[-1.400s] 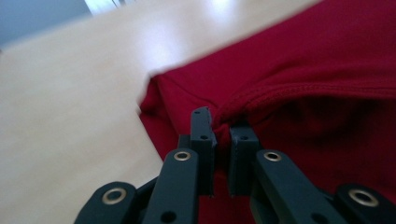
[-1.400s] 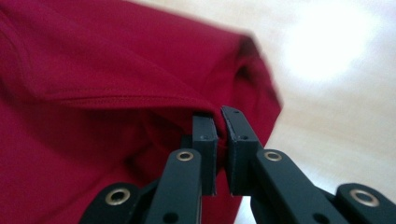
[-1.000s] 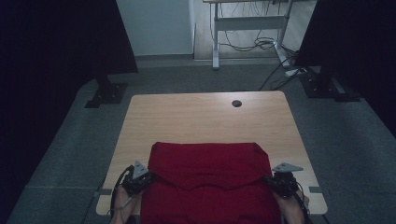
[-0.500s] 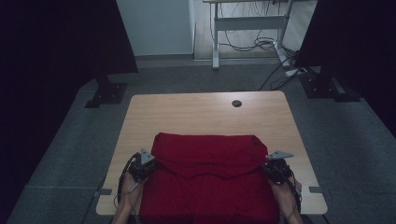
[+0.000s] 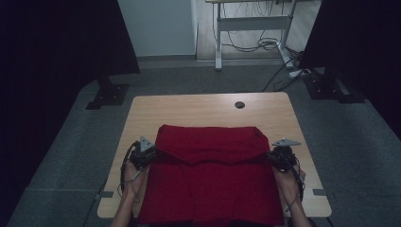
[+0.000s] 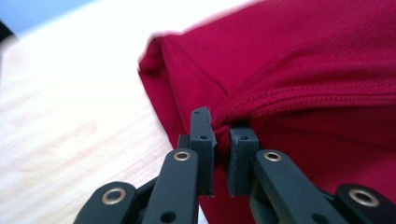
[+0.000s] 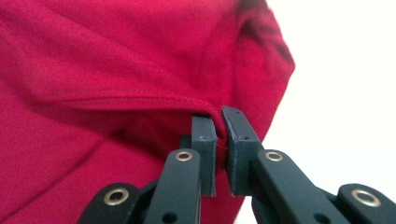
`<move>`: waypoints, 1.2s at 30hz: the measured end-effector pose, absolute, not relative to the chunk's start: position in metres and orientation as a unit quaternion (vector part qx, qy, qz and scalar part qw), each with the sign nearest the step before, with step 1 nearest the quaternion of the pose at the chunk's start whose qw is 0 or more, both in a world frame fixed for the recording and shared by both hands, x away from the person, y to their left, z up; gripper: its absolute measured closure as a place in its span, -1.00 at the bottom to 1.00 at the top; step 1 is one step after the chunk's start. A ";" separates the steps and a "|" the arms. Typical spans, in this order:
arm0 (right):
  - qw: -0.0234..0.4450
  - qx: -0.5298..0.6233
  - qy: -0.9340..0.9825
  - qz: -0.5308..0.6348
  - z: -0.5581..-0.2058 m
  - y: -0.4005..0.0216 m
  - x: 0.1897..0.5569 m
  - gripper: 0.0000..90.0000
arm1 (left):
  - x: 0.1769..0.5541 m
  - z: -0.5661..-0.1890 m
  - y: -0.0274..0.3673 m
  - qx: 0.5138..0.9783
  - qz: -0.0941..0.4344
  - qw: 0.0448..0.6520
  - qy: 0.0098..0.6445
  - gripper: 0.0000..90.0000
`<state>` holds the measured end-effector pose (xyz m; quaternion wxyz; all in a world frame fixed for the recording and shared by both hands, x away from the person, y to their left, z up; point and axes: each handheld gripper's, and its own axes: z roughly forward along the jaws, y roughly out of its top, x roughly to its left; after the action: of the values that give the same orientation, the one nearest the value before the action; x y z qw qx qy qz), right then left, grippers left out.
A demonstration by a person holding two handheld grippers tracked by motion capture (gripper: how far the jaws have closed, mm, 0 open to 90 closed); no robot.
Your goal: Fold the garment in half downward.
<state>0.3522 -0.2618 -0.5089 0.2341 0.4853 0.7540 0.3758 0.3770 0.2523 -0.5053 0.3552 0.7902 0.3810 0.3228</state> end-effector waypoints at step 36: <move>0.191 0.511 0.772 0.326 -0.549 -0.255 0.362 0.83 | 0.392 -0.549 0.255 0.788 0.242 0.337 0.454 0.70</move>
<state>0.3625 -0.2553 -0.5492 0.1910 0.5107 0.7723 0.3261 0.3919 0.2548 -0.5490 0.3371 0.7884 0.4539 0.2423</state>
